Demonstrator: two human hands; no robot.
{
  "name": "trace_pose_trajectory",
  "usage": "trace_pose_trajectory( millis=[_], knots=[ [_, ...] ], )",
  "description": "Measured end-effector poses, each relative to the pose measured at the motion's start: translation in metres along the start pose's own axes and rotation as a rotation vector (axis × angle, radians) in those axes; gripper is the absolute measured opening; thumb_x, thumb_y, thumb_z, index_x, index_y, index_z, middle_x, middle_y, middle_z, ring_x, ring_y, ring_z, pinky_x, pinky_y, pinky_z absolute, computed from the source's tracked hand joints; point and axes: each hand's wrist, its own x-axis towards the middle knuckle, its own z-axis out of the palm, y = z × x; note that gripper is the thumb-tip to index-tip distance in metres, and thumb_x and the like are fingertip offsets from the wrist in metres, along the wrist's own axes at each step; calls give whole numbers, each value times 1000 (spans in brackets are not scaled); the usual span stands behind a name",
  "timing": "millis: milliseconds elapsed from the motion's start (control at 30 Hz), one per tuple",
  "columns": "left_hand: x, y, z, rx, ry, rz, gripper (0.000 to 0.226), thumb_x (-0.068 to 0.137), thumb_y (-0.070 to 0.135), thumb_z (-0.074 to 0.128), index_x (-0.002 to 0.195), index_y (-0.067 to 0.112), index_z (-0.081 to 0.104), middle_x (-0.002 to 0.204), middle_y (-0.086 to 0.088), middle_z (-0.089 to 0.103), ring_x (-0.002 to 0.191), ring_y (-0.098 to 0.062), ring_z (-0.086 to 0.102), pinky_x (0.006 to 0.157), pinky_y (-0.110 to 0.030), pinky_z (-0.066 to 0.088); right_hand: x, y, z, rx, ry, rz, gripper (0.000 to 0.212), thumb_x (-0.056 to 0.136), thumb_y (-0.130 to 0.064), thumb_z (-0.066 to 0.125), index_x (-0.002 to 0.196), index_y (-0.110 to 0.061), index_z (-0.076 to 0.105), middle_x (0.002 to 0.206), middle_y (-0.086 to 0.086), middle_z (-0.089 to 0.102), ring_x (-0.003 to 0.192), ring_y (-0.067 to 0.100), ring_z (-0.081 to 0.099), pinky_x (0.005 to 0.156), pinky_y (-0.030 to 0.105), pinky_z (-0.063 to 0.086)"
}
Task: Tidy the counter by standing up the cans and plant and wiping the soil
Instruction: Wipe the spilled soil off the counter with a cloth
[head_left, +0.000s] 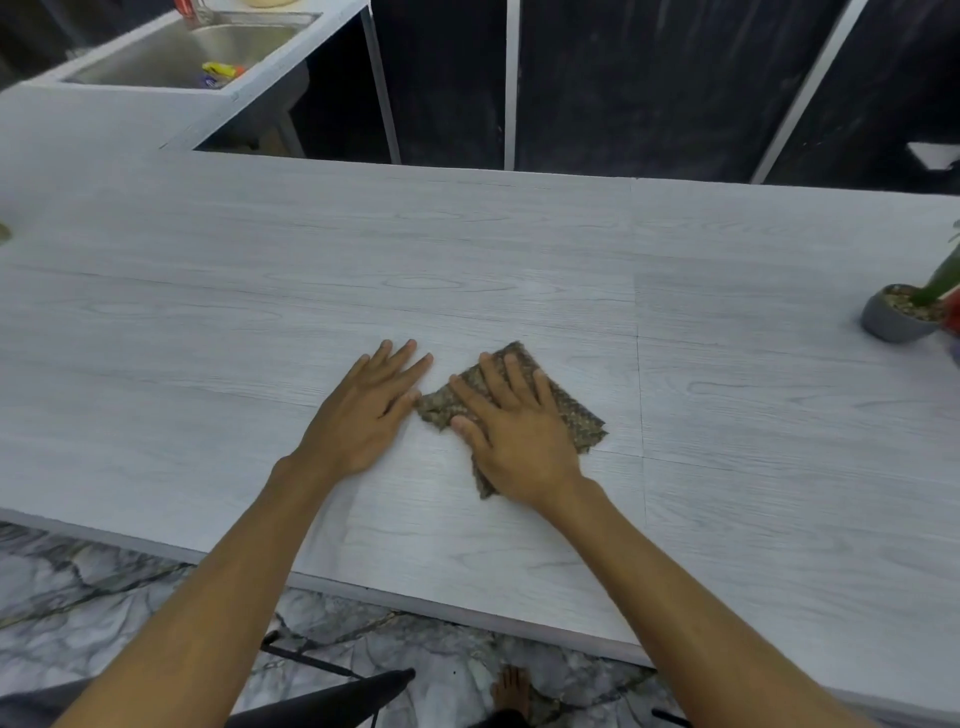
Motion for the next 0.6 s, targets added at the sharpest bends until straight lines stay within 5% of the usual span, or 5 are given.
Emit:
trace_pose_trajectory(
  millis=[333, 600],
  knots=[
    [0, -4, 4, 49, 20, 21, 47, 104, 41, 27, 150, 34, 24, 159, 15, 10, 146, 1, -3, 117, -20, -5, 4, 11, -2, -9, -2, 47, 68, 88, -61, -1, 150, -39, 17, 161, 0, 1, 148, 20, -7, 118, 40, -11],
    [-1, -6, 5, 40, 7, 31, 56, 98, 55, 17, 150, 35, 24, 160, 14, 11, 146, 0, -3, 118, -21, -4, -34, -7, 2, 23, -66, -230, 54, 98, -55, 18, 149, -38, 24, 159, -4, 5, 148, 16, -4, 119, 38, -9]
  ],
)
